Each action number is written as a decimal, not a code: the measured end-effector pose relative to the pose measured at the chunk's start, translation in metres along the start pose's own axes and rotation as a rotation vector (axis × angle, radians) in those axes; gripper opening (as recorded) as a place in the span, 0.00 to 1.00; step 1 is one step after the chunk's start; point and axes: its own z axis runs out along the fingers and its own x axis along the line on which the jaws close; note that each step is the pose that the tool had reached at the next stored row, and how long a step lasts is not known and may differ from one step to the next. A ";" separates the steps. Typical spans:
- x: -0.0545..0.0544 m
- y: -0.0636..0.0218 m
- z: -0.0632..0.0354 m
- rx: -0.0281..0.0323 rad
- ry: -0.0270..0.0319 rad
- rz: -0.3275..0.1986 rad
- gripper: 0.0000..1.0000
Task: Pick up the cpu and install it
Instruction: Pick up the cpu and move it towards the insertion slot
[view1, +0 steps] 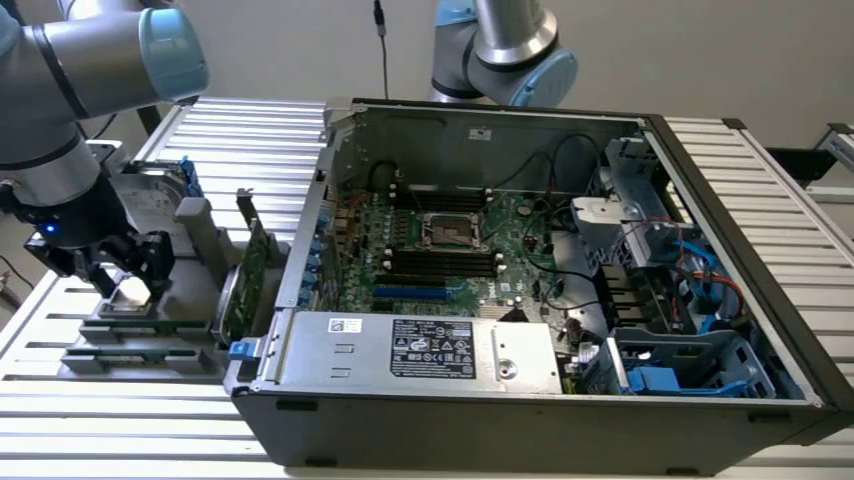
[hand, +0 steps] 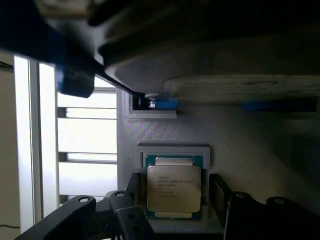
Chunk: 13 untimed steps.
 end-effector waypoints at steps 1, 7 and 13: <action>0.000 0.0000 0.0000 0.0000 0.0000 0.000 0.65; 0.000 0.0000 0.0000 0.0000 0.0000 0.001 0.55; 0.000 0.0000 -0.0001 -0.0012 -0.0003 0.001 0.55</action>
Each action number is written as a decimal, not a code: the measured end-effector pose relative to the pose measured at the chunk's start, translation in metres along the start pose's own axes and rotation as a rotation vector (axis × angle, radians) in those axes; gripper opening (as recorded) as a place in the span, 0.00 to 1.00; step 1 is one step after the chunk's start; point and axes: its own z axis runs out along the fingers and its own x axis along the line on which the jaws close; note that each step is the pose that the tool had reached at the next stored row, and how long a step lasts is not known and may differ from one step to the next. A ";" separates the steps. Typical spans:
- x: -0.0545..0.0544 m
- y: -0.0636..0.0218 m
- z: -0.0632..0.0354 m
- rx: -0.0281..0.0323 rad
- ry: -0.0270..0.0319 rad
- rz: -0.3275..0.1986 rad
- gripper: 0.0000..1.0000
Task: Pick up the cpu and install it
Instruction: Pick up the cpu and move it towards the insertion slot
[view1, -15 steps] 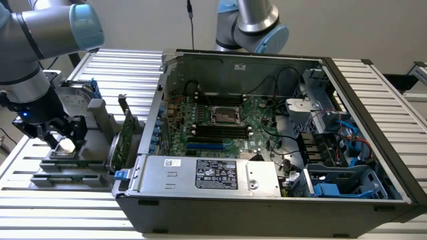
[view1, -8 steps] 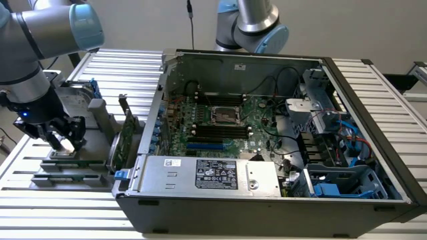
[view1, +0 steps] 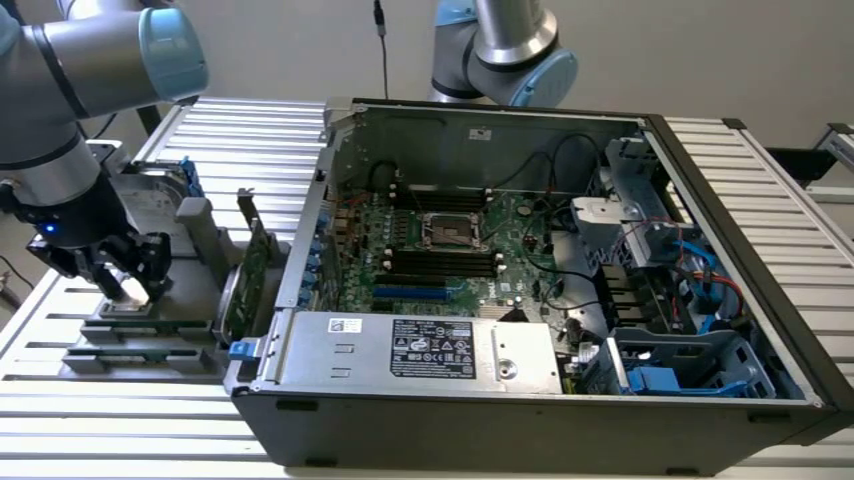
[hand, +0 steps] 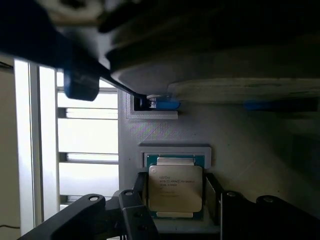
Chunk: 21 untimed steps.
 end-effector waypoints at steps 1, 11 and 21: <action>0.000 0.0000 -0.0003 -0.0004 -0.0002 0.000 0.55; 0.001 0.0000 -0.0255 -0.0012 0.0002 0.000 0.55; 0.000 -0.0002 -0.0709 -0.0011 0.0003 0.000 0.55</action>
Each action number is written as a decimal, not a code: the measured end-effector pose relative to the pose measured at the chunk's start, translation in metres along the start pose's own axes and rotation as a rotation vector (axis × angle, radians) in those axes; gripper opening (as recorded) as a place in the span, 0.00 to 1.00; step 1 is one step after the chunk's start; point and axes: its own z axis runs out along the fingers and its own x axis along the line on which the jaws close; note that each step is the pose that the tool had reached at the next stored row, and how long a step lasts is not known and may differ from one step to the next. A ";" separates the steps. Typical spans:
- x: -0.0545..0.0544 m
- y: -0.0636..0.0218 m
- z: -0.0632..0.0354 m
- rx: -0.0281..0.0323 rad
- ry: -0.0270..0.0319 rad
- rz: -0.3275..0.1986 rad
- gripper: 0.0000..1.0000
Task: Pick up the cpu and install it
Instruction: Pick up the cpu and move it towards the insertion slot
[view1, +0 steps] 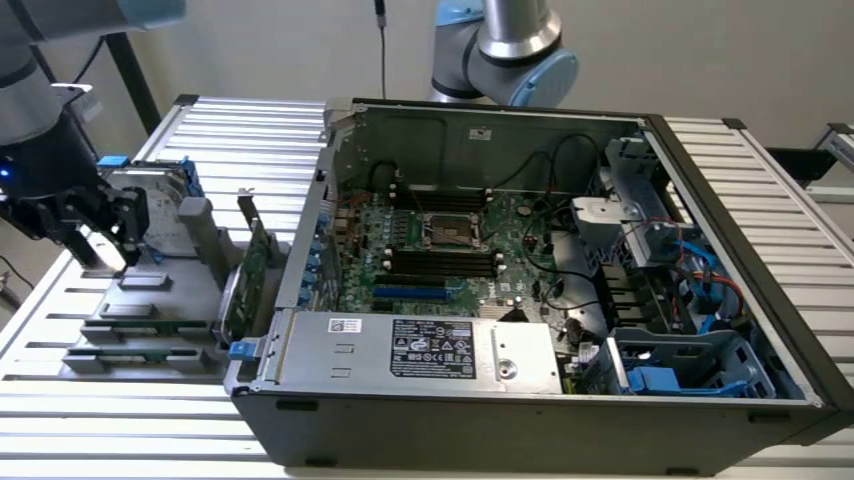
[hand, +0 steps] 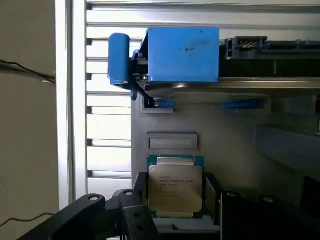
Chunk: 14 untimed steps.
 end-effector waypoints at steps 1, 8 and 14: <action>0.000 0.0000 -0.0045 0.0000 0.0000 0.000 0.55; -0.006 -0.0002 -0.0364 0.0000 0.0002 0.000 0.55; -0.014 -0.0003 -0.0638 0.0000 0.0006 0.000 0.55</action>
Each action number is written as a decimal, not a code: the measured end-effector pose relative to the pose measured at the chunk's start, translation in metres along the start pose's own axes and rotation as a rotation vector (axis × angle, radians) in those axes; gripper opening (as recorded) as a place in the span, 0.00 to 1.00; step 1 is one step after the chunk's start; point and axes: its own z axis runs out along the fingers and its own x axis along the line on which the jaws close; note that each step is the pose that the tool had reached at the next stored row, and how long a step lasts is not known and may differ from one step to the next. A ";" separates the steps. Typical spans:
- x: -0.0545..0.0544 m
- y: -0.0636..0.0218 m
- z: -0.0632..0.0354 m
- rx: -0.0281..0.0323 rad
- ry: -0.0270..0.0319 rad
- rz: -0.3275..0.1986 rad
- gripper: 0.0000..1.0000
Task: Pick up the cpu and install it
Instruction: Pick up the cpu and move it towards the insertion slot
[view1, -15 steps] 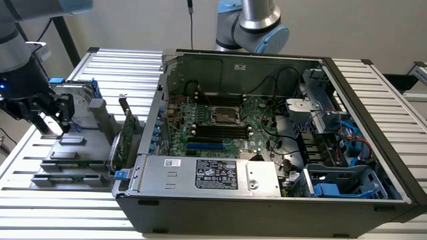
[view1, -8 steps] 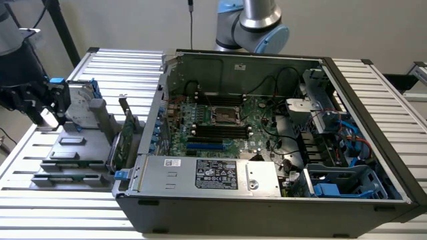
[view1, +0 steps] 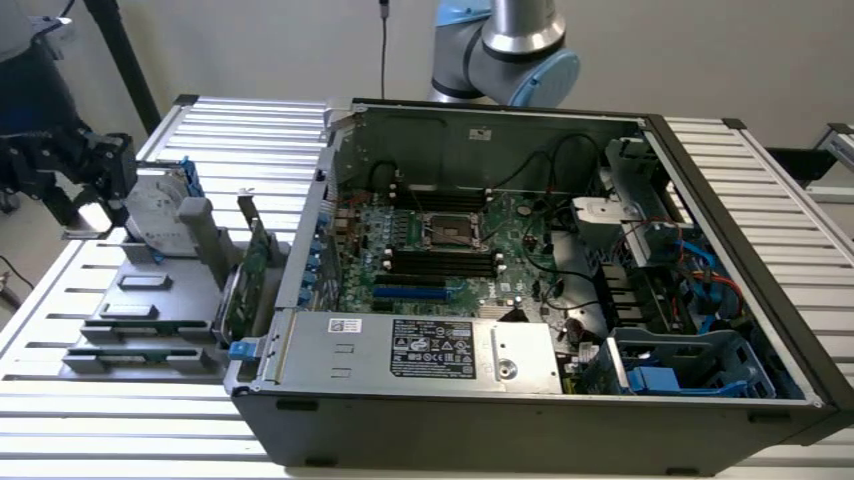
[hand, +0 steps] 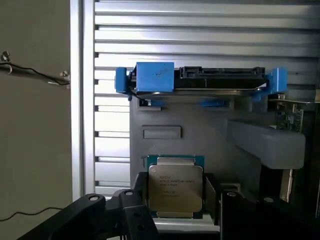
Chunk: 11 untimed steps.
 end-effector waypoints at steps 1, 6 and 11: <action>-0.003 0.0000 -0.0046 0.0000 0.0001 0.000 0.55; -0.025 -0.0003 -0.0277 -0.0001 0.0040 0.000 0.55; -0.047 -0.0007 -0.0454 -0.0001 0.0092 -0.001 0.55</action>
